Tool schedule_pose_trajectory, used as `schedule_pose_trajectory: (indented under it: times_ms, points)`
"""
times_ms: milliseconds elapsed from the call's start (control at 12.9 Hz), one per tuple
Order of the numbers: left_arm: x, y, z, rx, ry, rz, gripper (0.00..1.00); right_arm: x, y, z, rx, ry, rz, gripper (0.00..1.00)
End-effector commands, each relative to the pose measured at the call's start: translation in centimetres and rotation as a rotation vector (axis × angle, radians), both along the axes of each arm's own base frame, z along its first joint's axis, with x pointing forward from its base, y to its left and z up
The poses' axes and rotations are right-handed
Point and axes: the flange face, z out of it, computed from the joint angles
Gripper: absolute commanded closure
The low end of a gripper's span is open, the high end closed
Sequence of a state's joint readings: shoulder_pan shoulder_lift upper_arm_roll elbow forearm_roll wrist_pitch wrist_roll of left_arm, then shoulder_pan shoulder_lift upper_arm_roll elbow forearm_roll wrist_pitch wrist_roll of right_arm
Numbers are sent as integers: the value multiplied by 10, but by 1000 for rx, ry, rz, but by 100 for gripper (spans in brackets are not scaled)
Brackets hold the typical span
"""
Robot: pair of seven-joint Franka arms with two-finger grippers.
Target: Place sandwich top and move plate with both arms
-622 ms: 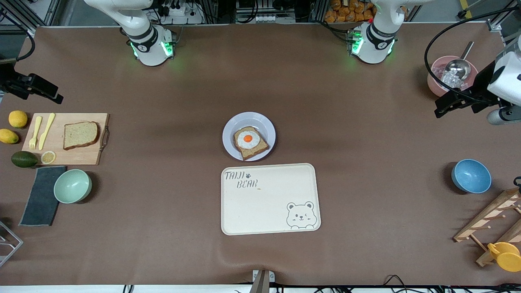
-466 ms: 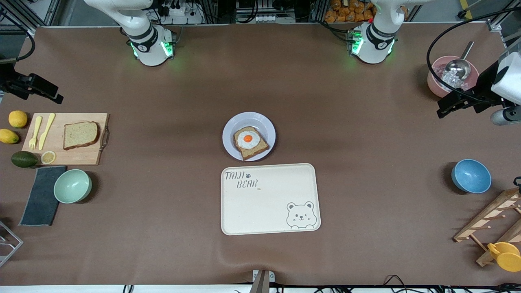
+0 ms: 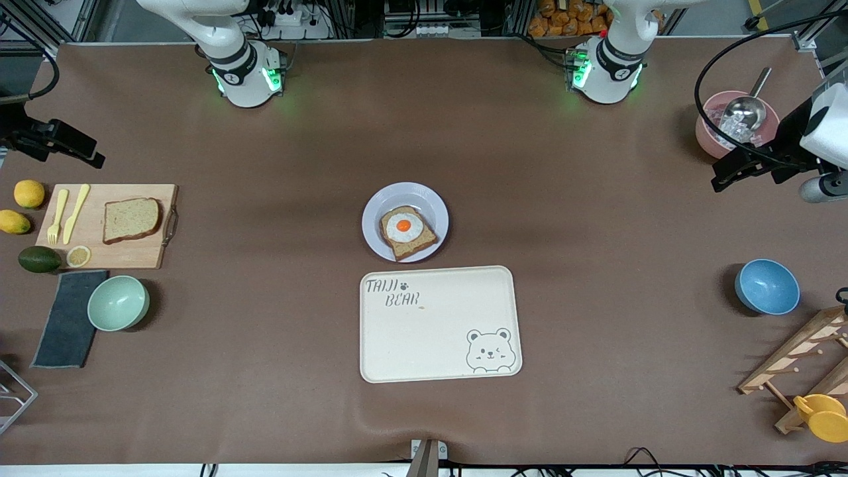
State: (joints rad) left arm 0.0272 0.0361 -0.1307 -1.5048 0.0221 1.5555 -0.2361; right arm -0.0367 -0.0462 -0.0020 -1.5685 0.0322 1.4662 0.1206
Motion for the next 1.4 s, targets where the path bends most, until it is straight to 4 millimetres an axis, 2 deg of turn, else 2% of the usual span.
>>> schedule_pose_trajectory:
  times_ms: [0, 466, 622, 855, 1088, 1321]
  points:
    - [-4, -1, 2, 1, 1, -10, 0, -3, 1, -2, 16, 9, -7, 0]
    - [-7, -10, -8, 5, 39, -11, 0, -1, -1, -14, 32, 42, -6, 0]
    - [-7, -11, -8, 3, 40, -11, 0, 6, -5, -27, 34, 63, -11, 0]
    - [-7, -11, -9, 3, 42, -10, 0, 13, -23, -43, 42, 84, 11, 0]
    - [-8, -10, -12, 5, 48, -8, 0, 17, -45, -71, 46, 84, -4, 0]
    - [-8, -8, -13, 3, 51, -5, 0, 22, -79, -95, 60, 102, -7, 0]
